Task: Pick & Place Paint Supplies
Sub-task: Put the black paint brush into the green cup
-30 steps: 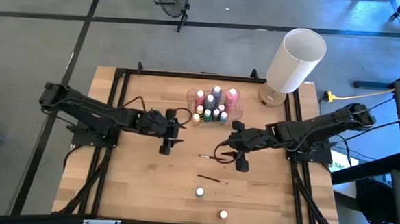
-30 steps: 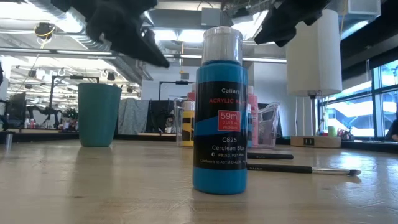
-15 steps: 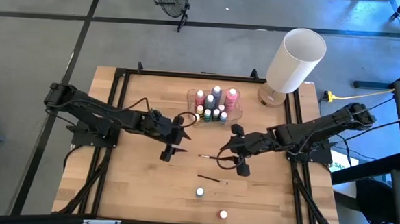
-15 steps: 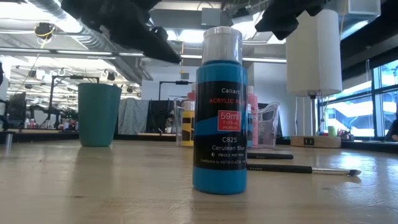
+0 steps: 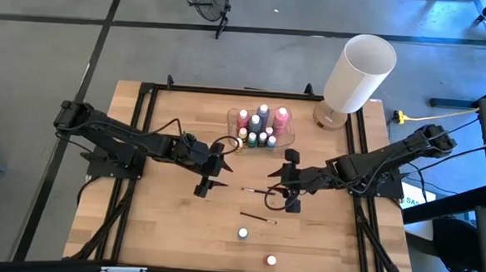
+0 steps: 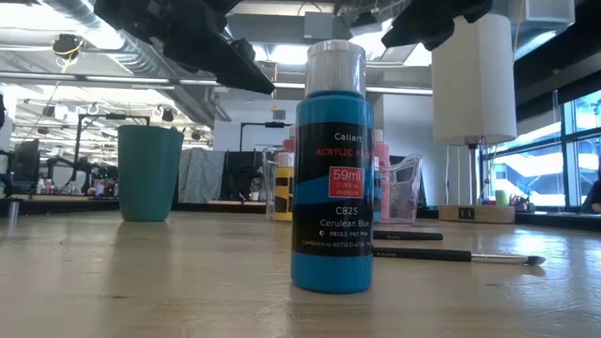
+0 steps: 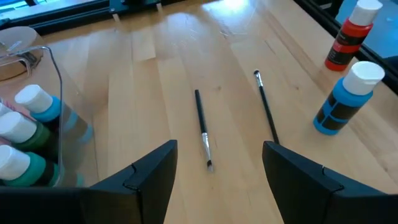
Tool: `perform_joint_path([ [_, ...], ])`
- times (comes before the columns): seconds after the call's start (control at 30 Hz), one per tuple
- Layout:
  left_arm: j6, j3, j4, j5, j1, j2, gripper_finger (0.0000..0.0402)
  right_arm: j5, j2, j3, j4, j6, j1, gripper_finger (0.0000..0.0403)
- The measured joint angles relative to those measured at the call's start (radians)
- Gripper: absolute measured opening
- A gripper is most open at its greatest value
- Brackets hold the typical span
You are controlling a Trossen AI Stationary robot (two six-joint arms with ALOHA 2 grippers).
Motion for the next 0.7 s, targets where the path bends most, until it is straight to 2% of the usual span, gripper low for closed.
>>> perform_joint_path([
  [0.47,-0.003,0.0,-0.046,0.002,0.0,0.0,0.0231,0.027,0.0,0.0,-0.002,-0.009,-0.002,0.017],
  [0.7,-0.026,0.0,-0.093,0.002,-0.006,0.0,0.0232,0.027,0.0,0.0,-0.059,0.043,-0.002,0.017],
])
